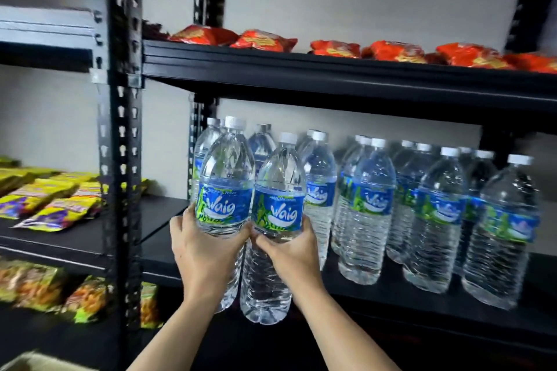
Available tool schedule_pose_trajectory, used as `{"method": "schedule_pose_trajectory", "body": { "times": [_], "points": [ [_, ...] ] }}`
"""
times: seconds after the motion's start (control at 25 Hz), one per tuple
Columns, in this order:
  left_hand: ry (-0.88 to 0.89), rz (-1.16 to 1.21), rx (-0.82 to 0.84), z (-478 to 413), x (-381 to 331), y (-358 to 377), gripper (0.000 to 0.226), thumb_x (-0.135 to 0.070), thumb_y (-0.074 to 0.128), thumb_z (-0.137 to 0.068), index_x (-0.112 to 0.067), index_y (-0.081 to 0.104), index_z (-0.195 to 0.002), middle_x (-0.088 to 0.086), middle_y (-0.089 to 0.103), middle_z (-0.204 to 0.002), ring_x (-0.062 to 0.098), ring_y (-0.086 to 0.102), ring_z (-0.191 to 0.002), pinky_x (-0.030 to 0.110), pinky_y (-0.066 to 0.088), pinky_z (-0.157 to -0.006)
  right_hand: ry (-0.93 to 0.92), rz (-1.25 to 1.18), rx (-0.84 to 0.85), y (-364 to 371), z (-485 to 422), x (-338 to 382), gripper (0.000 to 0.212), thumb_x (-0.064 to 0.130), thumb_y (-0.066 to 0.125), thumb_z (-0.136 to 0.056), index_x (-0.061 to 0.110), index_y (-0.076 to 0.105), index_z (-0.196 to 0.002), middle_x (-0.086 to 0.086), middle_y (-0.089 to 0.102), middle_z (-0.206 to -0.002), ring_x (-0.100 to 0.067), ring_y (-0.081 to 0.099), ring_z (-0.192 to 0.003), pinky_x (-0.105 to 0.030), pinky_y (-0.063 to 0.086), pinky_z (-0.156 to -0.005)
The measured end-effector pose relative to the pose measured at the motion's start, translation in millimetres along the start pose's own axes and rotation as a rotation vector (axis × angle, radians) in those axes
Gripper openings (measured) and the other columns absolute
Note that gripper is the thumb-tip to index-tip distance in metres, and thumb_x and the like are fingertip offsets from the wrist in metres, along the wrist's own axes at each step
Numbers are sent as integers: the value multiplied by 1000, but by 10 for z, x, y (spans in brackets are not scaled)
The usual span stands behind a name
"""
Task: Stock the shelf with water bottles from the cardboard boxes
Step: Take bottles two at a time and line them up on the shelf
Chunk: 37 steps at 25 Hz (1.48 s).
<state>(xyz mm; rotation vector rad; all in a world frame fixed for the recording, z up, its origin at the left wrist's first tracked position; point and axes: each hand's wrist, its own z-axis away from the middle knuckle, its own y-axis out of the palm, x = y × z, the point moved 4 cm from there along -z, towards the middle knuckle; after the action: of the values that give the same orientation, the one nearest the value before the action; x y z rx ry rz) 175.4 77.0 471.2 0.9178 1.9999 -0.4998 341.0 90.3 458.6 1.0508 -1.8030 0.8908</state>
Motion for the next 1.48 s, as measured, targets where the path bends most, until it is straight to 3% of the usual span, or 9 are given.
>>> {"method": "schedule_pose_trajectory", "body": {
  "times": [0.16, 0.28, 0.4, 0.48, 0.76, 0.92, 1.16, 1.32, 1.48],
  "points": [
    [-19, -4, -23, -244, 71, -67, 88, -32, 95, -59, -4, 54, -132, 9, 50, -113, 25, 51, -112, 28, 36, -98, 10, -1, 53, 255, -109, 122, 69, 31, 90, -70, 31, 34, -110, 30, 40, -91, 4, 51, -87, -10, 37, -81],
    [-26, -4, -51, -402, 116, -105, 94, -36, 95, -56, -4, 53, -134, 12, 51, -116, 28, 51, -115, 34, 37, -101, 50, -24, 57, 424, -265, 212, 64, 26, 87, -74, 24, 38, -116, 15, 52, -96, 2, 63, -84, 1, 37, -70],
    [-41, -12, -53, -530, 175, -136, 93, -34, 94, -60, -5, 51, -136, 13, 50, -119, 28, 49, -118, 35, 36, -102, 53, -21, 6, 606, -506, 221, 103, 45, 91, -64, 17, 32, -144, 7, 54, -122, -19, 58, -120, -23, 38, -98],
    [-39, -15, -46, -594, 203, -155, 93, -34, 93, -61, -5, 50, -138, 13, 50, -121, 27, 48, -120, 34, 35, -102, 64, -10, -11, 709, -617, 205, 119, 54, 91, -58, 23, 23, -150, 1, 54, -138, -25, 55, -128, -34, 37, -107],
    [35, -24, -12, -680, 390, -184, 93, -40, 94, -58, -11, 53, -135, 1, 49, -111, 22, 50, -117, 29, 36, -100, 92, 28, 55, 882, -725, -60, 86, 44, 86, -72, 12, 38, -136, -5, 50, -137, -20, 50, -119, -37, 41, -103],
    [30, -11, -9, -707, 436, -119, 93, -39, 93, -59, -11, 52, -138, 0, 48, -110, 19, 48, -116, 20, 29, -93, -9, -10, 50, 860, -644, -172, 62, 39, 84, -74, 31, 43, -120, 15, 57, -113, -4, 57, -101, -24, 40, -88],
    [-23, -18, -10, -682, 470, -40, 90, -40, 93, -58, -10, 54, -134, 3, 50, -111, 25, 50, -118, 36, 39, -101, 60, -50, 56, 933, -489, -671, 69, 40, 90, -59, 35, 53, -117, 10, 68, -115, -2, 65, -106, -38, 52, -98],
    [-28, -27, -2, -662, 470, -21, 89, -39, 94, -58, -10, 55, -133, 3, 49, -109, 25, 51, -116, 37, 40, -99, 79, -47, 56, 988, -579, -775, 83, 51, 92, -56, 33, 51, -125, 10, 66, -119, -2, 63, -111, -34, 49, -102],
    [-18, -18, 7, -684, 443, 18, 92, -39, 93, -59, -10, 53, -136, 1, 48, -110, 23, 48, -118, 30, 37, -97, 142, 30, 113, 1075, -637, -933, 118, 75, 86, -45, 28, 36, -141, 10, 57, -135, -8, 55, -125, -39, 42, -111]
  ]
}}
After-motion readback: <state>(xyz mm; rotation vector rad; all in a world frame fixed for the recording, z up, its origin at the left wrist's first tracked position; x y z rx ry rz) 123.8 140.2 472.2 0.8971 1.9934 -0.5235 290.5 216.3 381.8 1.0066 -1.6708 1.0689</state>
